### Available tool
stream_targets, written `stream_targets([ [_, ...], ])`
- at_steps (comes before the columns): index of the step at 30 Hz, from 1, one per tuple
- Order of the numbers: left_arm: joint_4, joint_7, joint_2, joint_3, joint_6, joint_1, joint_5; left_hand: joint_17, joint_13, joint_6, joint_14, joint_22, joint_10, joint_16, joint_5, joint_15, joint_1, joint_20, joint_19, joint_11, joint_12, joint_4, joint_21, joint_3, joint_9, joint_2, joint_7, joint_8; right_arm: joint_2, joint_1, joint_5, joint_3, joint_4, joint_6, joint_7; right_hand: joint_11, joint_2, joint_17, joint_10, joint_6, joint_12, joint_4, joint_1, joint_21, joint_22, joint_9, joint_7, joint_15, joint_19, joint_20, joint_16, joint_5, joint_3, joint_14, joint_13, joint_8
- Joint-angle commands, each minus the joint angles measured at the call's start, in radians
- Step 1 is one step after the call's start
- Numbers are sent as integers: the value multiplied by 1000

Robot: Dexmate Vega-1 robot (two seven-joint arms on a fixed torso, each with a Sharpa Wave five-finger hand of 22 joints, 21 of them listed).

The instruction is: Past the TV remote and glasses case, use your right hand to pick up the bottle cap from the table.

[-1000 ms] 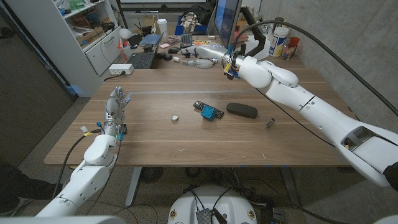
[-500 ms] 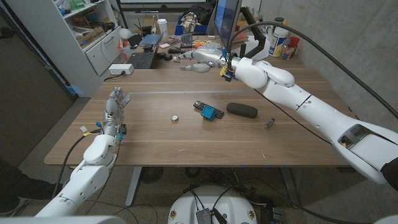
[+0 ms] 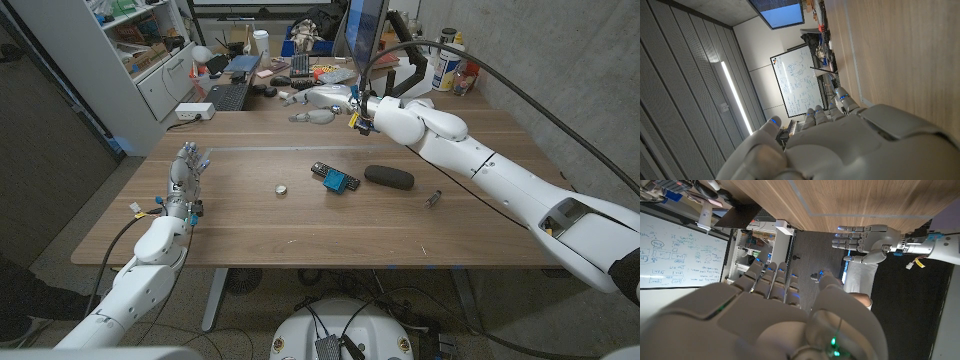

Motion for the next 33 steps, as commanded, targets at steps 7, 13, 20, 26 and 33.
stream_targets([
  [7, 25, -8, 11, -2, 15, -11, -14, 2, 2, -6, -3, 4, -6, 3, 5, 3, -3, 7, -69, 1, -3, 4, 7, 5, 5, 99, 4, -3, 32, 31, -9, -40, 60, 14, 16, -2, -5, 3, 10, 4, 5, 1, 6, -2, 2, 6, 6, -12, 8, -50, 0, 7, -5, 7, 5, 1],
  [13, 35, -13, 10, -1, 10, -16, -16, 2, 2, -2, 0, 4, -1, 4, 5, 1, -3, 5, -66, 2, -1, 3, 10, 5, 5, 98, 2, -1, 36, 36, -14, -51, 65, 7, 29, -4, -4, 4, 9, 1, 4, 1, 7, -4, 2, 6, 4, -12, 9, -51, 0, 8, -7, 7, 6, 0],
  [20, 52, -32, 9, 2, -2, -26, -20, 2, 2, -1, -1, 4, -2, 3, 5, 0, -2, 3, -66, -1, -2, 2, 10, 5, 5, 97, 1, -1, 35, 37, -18, -58, 64, 1, 39, -6, -12, 5, 6, -2, 3, 6, -2, -7, 2, 7, 0, -13, 5, -49, -1, 7, -16, 5, 6, -1],
  [26, 48, -27, 11, 2, -2, -25, -18, 2, 2, 0, -1, 4, 0, 4, 5, 0, -2, 2, -65, -3, -1, 2, 11, 4, 5, 97, 1, -1, 30, 34, -30, -64, 58, 1, 39, -6, -17, 5, 5, -5, 2, 6, -5, -9, 2, 7, -1, -13, 2, -45, -2, 7, -22, 3, 6, -2],
  [33, 32, -14, 14, 2, 3, -16, -12, 2, 2, 0, -1, 5, 0, 3, 5, -1, -2, 2, -66, -1, -1, 2, 11, 4, 5, 97, 0, -1, 21, 26, -36, -65, 49, 2, 43, -8, -24, 2, 6, -3, 2, 2, -2, -11, 2, 7, -1, -13, 1, -41, -3, 8, -25, 4, 6, -1],
])
